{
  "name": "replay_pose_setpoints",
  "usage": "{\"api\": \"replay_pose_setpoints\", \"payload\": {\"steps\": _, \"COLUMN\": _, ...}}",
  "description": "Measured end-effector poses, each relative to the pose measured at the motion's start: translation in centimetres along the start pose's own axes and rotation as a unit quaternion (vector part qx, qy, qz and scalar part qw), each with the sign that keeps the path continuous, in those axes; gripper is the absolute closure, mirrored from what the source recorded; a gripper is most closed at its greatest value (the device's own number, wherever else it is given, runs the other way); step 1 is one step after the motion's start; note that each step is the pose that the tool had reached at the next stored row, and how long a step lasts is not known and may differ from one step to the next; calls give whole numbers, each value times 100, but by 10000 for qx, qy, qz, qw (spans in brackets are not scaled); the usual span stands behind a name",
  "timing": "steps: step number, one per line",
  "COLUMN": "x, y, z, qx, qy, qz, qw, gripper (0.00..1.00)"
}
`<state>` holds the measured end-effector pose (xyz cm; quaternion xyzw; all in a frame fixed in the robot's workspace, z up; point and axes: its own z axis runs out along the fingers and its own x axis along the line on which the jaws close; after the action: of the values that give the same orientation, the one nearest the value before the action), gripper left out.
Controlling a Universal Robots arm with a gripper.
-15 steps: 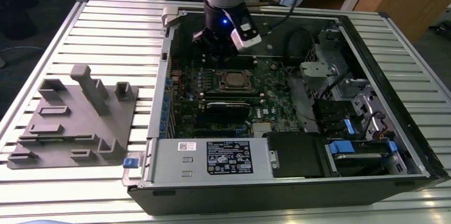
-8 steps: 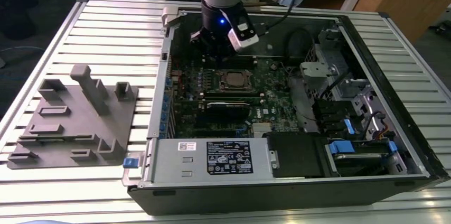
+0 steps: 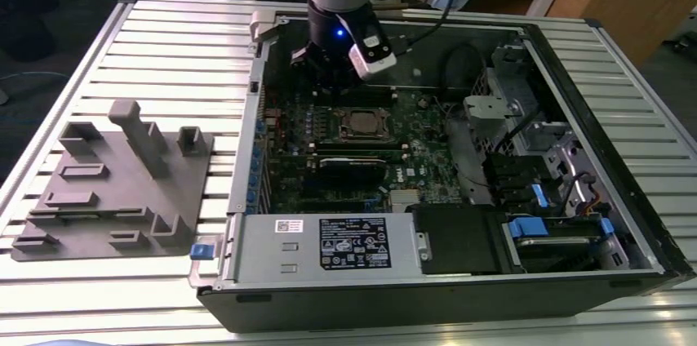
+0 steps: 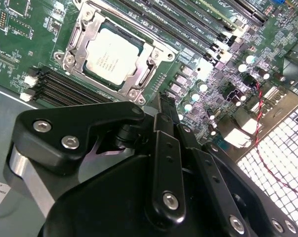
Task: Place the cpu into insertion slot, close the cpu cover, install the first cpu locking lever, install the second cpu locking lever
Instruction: 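Install the first cpu locking lever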
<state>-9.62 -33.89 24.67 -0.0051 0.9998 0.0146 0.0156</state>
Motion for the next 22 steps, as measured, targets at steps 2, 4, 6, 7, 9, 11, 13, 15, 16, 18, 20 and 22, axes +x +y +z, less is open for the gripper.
{"api": "replay_pose_setpoints", "payload": {"steps": 2, "x": 1, "y": 0, "z": 0, "qx": 0, "qy": 0, "qz": 0, "qw": 10000, "gripper": 89}}
{"api": "replay_pose_setpoints", "payload": {"steps": 4, "x": 1, "y": 0, "z": 0, "qx": -1, "qy": 0, "qz": 1, "qw": 10000, "gripper": 89}}
{"api": "replay_pose_setpoints", "payload": {"steps": 6, "x": 2, "y": 0, "z": 0, "qx": 0, "qy": 0, "qz": 1, "qw": 10000, "gripper": 89}}
{"api": "replay_pose_setpoints", "payload": {"steps": 7, "x": 2, "y": 0, "z": 0, "qx": 0, "qy": 0, "qz": 1, "qw": 10000, "gripper": 89}}
{"api": "replay_pose_setpoints", "payload": {"steps": 9, "x": 3, "y": 0, "z": 0, "qx": 0, "qy": 0, "qz": 1, "qw": 10000, "gripper": 89}}
{"api": "replay_pose_setpoints", "payload": {"steps": 11, "x": 15, "y": 0, "z": 1, "qx": -1, "qy": -1, "qz": 1, "qw": 10000, "gripper": 89}}
{"api": "replay_pose_setpoints", "payload": {"steps": 13, "x": 34, "y": 0, "z": 2, "qx": 0, "qy": 0, "qz": 1, "qw": 10000, "gripper": 89}}
{"api": "replay_pose_setpoints", "payload": {"steps": 15, "x": 56, "y": 0, "z": 4, "qx": -1, "qy": -1, "qz": 1, "qw": 10000, "gripper": 89}}
{"api": "replay_pose_setpoints", "payload": {"steps": 16, "x": 67, "y": 0, "z": 4, "qx": 0, "qy": -1, "qz": 1, "qw": 10000, "gripper": 89}}
{"api": "replay_pose_setpoints", "payload": {"steps": 18, "x": 88, "y": 1, "z": 6, "qx": -1, "qy": -1, "qz": 1, "qw": 10000, "gripper": 89}}
{"api": "replay_pose_setpoints", "payload": {"steps": 20, "x": 102, "y": 1, "z": 8, "qx": -1, "qy": -1, "qz": 1, "qw": 10000, "gripper": 89}}
{"api": "replay_pose_setpoints", "payload": {"steps": 22, "x": 104, "y": 1, "z": 7, "qx": 0, "qy": 0, "qz": 0, "qw": 10000, "gripper": 89}}
